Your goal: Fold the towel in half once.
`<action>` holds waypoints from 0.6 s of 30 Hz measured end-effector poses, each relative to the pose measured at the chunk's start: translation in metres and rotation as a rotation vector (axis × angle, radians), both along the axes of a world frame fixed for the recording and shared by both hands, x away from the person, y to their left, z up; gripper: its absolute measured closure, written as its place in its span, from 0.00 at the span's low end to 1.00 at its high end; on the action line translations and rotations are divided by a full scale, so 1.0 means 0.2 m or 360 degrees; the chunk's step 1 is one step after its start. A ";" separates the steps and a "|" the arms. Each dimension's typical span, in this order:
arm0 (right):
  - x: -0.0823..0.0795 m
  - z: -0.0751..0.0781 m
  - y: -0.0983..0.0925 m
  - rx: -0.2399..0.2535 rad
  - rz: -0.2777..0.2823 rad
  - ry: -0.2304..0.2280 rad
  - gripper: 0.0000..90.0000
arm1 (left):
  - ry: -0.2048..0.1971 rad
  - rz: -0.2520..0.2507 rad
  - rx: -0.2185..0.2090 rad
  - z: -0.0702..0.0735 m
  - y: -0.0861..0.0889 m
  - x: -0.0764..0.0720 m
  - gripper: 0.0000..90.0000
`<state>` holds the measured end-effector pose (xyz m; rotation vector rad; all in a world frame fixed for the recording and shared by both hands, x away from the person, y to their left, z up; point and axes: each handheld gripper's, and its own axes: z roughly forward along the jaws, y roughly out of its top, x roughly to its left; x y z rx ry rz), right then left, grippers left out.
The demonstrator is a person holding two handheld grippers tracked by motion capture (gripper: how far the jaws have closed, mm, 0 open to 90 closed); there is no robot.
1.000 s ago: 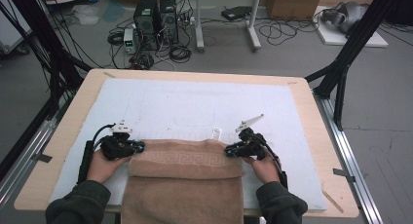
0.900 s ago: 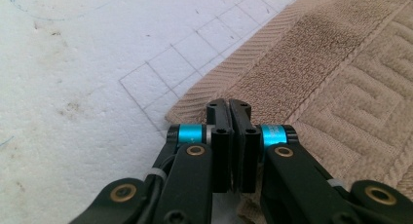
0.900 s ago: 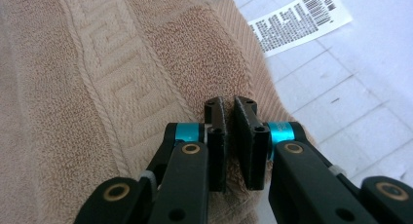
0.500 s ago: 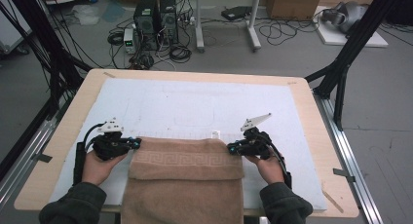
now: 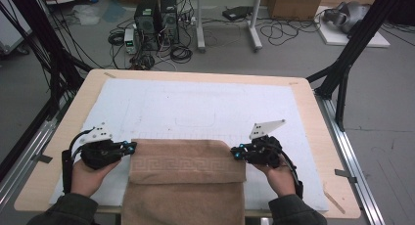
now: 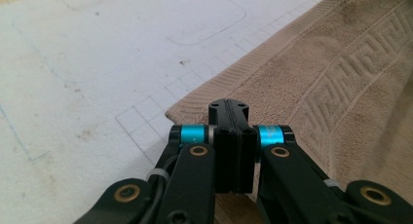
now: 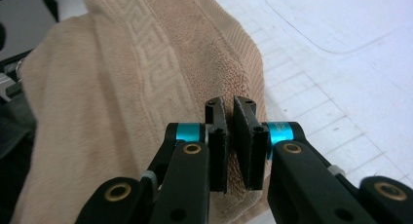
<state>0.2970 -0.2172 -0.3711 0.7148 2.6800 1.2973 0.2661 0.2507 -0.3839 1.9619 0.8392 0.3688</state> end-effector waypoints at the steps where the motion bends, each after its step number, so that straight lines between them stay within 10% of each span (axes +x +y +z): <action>1: -0.03 0.01 0.00 -0.0001 0.0018 -0.0021 0.93 | -0.0014 -0.0006 -0.0007 0.00 0.00 -0.04 0.99; 12: -0.40 -0.04 -0.03 0.0000 0.0211 -0.0009 0.81 | -0.0016 -0.0169 -0.0028 -0.06 0.03 -0.44 0.91; 18: -0.33 -0.01 -0.09 0.0078 0.0129 -0.0031 0.73 | -0.0010 -0.0152 -0.0053 -0.03 0.03 -0.33 0.75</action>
